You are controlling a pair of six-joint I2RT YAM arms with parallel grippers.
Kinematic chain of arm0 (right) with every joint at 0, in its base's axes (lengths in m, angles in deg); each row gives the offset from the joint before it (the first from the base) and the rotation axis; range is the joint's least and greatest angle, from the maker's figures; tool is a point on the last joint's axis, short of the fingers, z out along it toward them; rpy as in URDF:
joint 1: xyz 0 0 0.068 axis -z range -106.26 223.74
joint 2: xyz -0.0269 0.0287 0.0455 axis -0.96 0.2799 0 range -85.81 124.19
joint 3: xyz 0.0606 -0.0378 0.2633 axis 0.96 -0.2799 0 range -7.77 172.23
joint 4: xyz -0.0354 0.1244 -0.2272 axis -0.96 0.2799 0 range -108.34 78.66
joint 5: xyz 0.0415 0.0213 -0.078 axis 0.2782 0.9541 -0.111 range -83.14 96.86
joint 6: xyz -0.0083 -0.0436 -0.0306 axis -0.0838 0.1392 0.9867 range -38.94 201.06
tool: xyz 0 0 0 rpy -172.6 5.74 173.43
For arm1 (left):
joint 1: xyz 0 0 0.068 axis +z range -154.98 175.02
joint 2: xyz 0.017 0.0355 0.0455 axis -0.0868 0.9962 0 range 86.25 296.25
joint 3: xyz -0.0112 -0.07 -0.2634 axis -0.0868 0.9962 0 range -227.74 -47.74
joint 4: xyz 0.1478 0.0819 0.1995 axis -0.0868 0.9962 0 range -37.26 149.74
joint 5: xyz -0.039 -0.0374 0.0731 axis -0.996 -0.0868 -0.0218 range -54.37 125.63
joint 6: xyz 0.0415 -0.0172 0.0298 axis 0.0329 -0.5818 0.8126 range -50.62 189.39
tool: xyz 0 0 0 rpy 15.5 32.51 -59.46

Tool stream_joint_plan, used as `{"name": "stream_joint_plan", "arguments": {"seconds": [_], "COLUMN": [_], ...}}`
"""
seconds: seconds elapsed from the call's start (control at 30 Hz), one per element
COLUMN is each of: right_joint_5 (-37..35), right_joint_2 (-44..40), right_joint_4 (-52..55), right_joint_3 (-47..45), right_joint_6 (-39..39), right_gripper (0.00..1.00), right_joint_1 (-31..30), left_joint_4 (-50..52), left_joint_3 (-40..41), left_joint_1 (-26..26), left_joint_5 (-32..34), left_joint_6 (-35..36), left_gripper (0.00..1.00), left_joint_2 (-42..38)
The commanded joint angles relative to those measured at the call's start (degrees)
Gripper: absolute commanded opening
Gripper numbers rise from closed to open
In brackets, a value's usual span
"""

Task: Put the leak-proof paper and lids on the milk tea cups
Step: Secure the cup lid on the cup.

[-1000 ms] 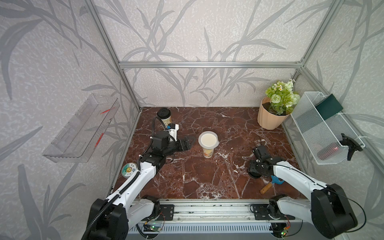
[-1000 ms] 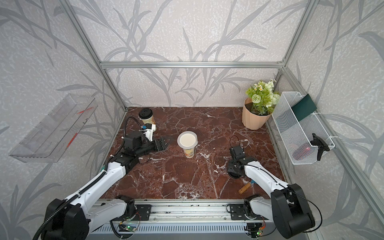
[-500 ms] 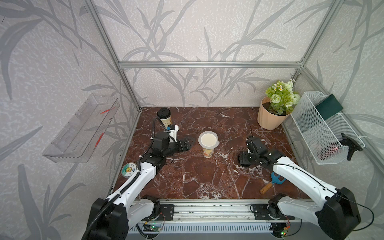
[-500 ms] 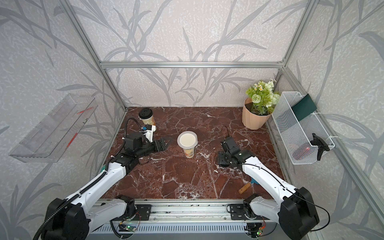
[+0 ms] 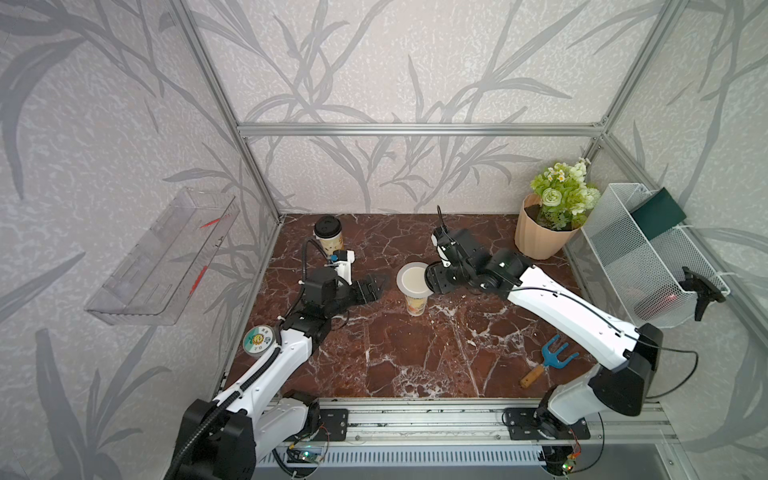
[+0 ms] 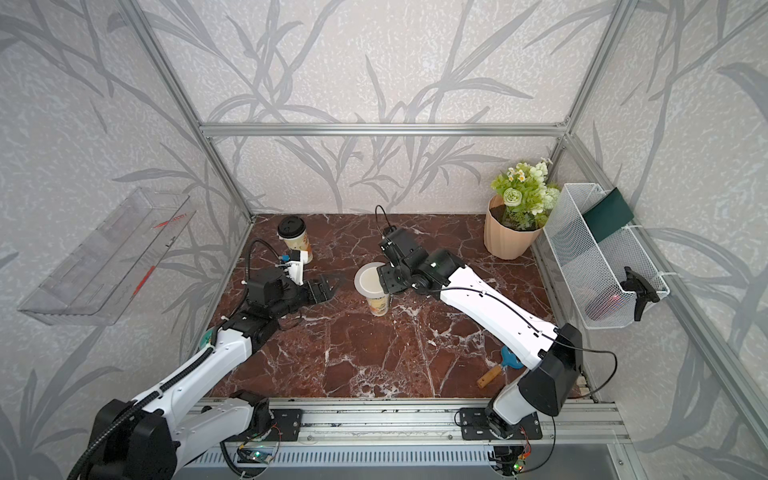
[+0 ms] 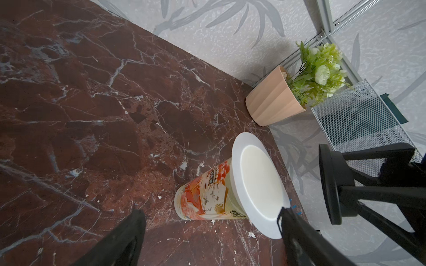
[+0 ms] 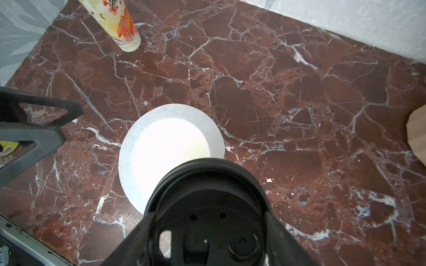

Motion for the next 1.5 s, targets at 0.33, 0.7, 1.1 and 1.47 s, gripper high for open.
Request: {"name": "stream_joint_plan", "arguments": {"seconds": [0.33, 0.7, 1.1, 1.47], "right_joint_5": [1.7, 3.4, 4.6, 4.6], "right_joint_2": [17.9, 23.5, 26.8, 27.5], "right_joint_4": [14.8, 17.3, 18.6, 17.8], "right_joint_3": [22.0, 27.6, 30.2, 28.7], "right_joint_6": [6.9, 7.5, 7.7, 8.0], "right_gripper": [0.62, 0.62, 0.62, 0.62], "right_joint_1": [-2.1, -2.1, -2.1, -1.9], "left_joint_4": [-7.7, -7.8, -8.0, -9.5], "left_joint_3": [-1.1, -4.1, -7.8, -9.2], "left_joint_1": [0.2, 0.2, 0.2, 0.2], "left_joint_5": [-3.2, -7.4, -11.2, -12.9], "left_joint_6": [-0.9, 0.2, 1.4, 0.8], "left_gripper": [0.92, 0.91, 0.91, 0.91], "left_joint_2": [3.8, 10.0, 15.9, 19.5]}}
